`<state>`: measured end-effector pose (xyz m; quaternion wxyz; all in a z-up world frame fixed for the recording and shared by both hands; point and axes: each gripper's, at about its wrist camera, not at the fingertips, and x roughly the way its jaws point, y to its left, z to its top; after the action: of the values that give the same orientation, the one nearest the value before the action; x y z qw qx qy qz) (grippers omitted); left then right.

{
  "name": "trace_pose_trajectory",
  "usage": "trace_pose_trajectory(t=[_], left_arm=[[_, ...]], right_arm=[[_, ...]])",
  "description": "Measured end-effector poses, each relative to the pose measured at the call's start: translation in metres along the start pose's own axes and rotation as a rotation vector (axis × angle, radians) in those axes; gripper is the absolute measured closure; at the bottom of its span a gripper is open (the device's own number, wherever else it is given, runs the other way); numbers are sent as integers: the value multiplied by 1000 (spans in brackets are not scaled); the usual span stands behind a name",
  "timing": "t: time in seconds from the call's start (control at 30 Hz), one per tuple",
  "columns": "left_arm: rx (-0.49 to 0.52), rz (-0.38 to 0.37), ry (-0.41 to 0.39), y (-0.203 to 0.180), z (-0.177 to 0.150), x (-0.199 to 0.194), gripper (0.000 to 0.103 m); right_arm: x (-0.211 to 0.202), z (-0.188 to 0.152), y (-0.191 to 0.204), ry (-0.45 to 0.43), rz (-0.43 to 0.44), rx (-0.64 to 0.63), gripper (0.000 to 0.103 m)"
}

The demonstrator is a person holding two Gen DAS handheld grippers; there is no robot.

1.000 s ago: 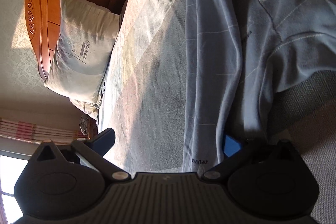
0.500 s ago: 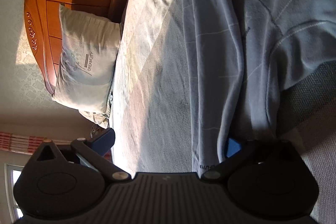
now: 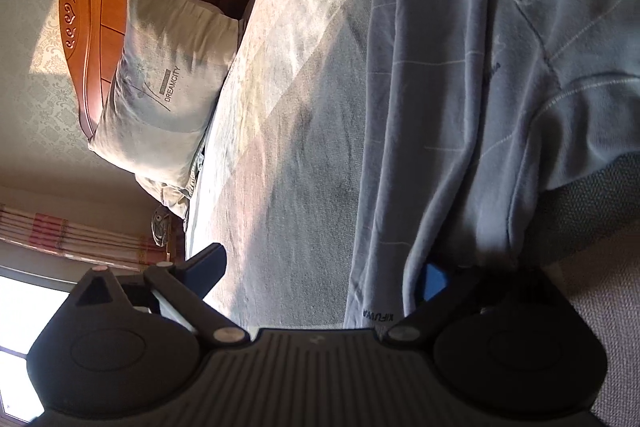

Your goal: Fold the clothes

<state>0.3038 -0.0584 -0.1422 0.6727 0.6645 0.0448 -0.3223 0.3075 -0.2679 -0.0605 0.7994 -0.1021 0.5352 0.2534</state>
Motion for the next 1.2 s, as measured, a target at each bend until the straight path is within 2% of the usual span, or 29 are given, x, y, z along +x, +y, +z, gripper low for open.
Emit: trace_pose_trajectory(t=[0.07,0.1,0.13,0.17,0.33,0.4,0.43,0.5,0.63,0.8,1.07,1.2], left_arm=[[64,-24,-13,-13,-1,-6,60],[101,-36,-19,-20,-1,-8,69],[129,-54,-14,-27,-1,-9,89],[132,-60,-6,-30,0,-9,103],[85,-60,32,-29,6,-8,102],[101,-41,43,-30,7,-8,98],[110,-24,44,-30,8,-9,91],[105,-5,52,-30,7,-8,88],[114,41,53,-38,2,-7,88],[138,109,64,-54,0,-7,96],[87,111,106,-35,4,-7,96],[72,67,119,-27,3,-5,100]], right_arm=[[0,0,0,2,-3,0,85],[0,0,1,3,-4,1,85],[0,0,1,4,-5,1,85],[0,0,1,5,-6,1,85],[0,-1,2,8,-9,-2,85],[-1,-3,2,9,-10,-5,85],[-1,-3,2,9,-10,-3,85],[-1,-5,1,8,-10,0,85],[-1,-6,2,3,-9,4,85],[-2,-8,0,-4,-8,6,85],[-5,-13,1,-16,-12,7,85],[-6,-14,3,-19,-16,-5,86]])
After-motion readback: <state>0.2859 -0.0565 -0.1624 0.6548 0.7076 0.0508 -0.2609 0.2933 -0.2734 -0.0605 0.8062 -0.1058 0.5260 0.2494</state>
